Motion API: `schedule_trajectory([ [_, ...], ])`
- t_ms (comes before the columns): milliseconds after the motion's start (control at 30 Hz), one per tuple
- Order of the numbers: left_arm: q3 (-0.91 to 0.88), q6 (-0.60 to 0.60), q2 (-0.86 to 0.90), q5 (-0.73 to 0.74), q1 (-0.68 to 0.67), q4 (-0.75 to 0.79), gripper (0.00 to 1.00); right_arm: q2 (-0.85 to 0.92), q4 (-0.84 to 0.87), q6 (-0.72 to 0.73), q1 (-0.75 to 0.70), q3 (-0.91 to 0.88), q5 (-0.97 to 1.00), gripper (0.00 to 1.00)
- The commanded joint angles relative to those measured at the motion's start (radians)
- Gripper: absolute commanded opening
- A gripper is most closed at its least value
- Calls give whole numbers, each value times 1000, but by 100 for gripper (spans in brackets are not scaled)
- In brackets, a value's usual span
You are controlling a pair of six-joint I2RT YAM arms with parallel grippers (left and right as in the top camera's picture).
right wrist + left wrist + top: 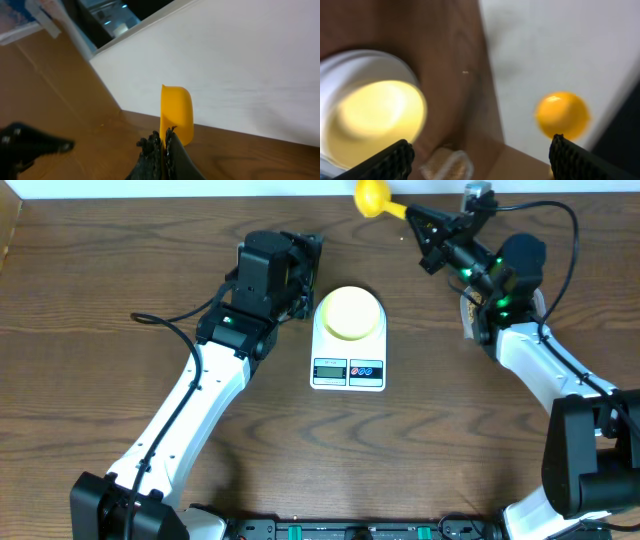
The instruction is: Scoop item into bowl and weigh 50g on scale
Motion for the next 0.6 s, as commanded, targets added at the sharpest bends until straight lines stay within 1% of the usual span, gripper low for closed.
schedule_trajectory([
  [0,4,14,-10,-9,2,-72,89,-2,3,-21,-25,17,19,1],
  [133,3,14,-10,-9,2,-108,88,-2,3,-21,-34,17,19,1],
  [567,3,13,-10,-9,2,-107,89,-2,2,-26,-38,17,20,1],
])
